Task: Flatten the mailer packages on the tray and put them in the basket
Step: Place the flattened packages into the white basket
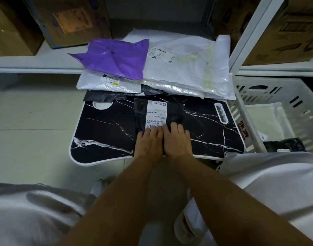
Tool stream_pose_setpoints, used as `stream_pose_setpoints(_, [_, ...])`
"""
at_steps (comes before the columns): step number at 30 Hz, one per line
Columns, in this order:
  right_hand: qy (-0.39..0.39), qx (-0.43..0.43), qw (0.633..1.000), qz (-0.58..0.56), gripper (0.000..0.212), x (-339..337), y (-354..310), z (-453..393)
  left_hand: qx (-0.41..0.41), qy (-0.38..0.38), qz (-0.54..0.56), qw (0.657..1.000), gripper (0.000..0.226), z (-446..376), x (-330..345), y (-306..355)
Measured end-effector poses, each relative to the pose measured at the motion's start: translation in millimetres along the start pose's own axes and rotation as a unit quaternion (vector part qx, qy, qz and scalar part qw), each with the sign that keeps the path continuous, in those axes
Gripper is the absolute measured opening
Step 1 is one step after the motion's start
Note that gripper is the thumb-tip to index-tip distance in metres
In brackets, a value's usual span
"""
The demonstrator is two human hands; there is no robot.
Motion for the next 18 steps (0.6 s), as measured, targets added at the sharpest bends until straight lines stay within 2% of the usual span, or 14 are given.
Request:
stream_pose_setpoints(2, [-0.025, -0.004, 1.0, -0.011, 0.045, 12, 3, 2, 0.01, -0.008, 0.003, 1.0, 0.051, 0, 5, -2])
stream_pose_setpoints(6, [-0.112, -0.005, 0.987, -0.118, 0.05, 32, 11, -5, -0.001, -0.071, 0.118, 0.99, 0.055, -3, 24, -14])
stream_pose_setpoints(9, [-0.097, -0.009, 0.988, -0.118, 0.05, 27, 10, -11, -0.008, -0.047, 0.136, 0.99, 0.056, -9, 20, -16])
stream_pose_setpoints(11, [-0.076, -0.011, 0.994, -0.075, 0.05, 19, 10, -19, -0.01, -0.039, 0.112, 0.993, 0.055, -15, 19, -17])
stream_pose_setpoints(14, [-0.043, -0.021, 0.999, 0.002, 0.043, 2, 8, -36, -0.004, -0.037, 0.071, 0.997, 0.071, -26, 15, -20])
stream_pose_setpoints(16, [-0.036, -0.033, 0.999, 0.016, 0.039, 1, 3, -41, -0.029, -0.014, 0.069, 0.997, 0.047, -32, -3, -25])
stream_pose_setpoints(18, [-0.071, -0.031, 0.995, -0.056, 0.043, 15, -2, -41, -0.019, 0.014, 0.079, 0.997, 0.032, -39, -7, -24])
Point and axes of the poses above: each hand's wrist, its own z-axis away from the middle knuckle, its own x-axis out of the palm, y = z × x, the point moved 10 cm from there along -z, towards the middle knuckle, and after that the axes turned 2 degrees about x, right-handed, at the moved point
